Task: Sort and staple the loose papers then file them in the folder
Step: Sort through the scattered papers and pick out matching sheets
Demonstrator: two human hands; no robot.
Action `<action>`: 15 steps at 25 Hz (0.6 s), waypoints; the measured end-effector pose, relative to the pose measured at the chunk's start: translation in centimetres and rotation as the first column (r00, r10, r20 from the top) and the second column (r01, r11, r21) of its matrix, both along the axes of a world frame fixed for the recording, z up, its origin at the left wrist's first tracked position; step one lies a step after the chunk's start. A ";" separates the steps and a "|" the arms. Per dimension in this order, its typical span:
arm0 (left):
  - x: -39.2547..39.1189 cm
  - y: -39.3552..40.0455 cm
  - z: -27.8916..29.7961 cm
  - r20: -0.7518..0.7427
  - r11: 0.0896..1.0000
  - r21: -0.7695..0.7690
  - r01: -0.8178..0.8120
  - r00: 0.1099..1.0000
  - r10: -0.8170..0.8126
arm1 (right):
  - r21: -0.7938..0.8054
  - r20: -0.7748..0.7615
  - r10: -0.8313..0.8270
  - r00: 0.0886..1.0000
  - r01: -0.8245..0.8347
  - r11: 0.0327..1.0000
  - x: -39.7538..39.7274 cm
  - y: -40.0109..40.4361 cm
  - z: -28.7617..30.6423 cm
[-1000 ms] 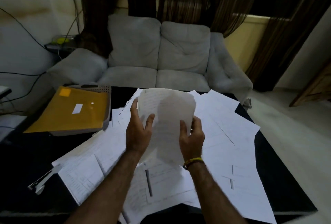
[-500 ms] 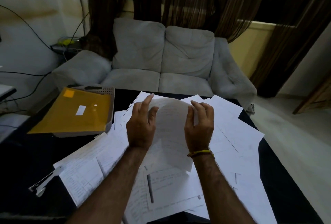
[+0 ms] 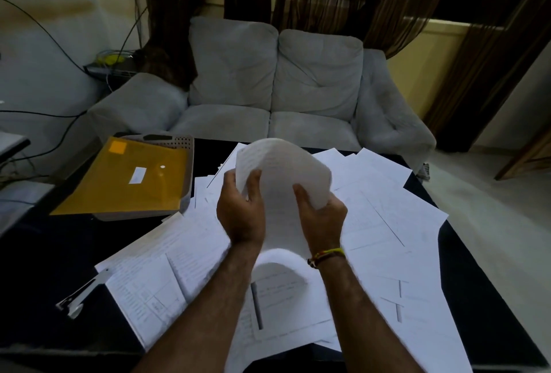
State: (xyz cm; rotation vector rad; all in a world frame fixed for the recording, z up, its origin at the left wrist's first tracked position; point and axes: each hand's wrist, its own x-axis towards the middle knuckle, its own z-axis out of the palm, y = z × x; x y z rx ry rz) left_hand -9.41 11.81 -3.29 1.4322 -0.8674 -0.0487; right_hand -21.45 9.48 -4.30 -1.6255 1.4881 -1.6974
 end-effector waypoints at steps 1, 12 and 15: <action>-0.1 -0.1 0.3 -0.014 1.000 -0.010 -0.023 1.000 0.023 | -0.054 -0.001 -0.034 0.999 0.034 0.998 0.2 0.1 -0.1; -1.9 -1.3 -4.0 0.009 0.977 0.209 0.043 0.999 -0.046 | 0.108 -0.007 -0.083 0.997 0.083 0.991 -0.3 -0.7 -3.7; -0.5 -2.9 -4.6 -0.010 0.924 0.369 0.099 0.995 -0.102 | 0.261 -0.096 -0.130 0.987 0.151 0.954 -2.0 -3.3 -2.7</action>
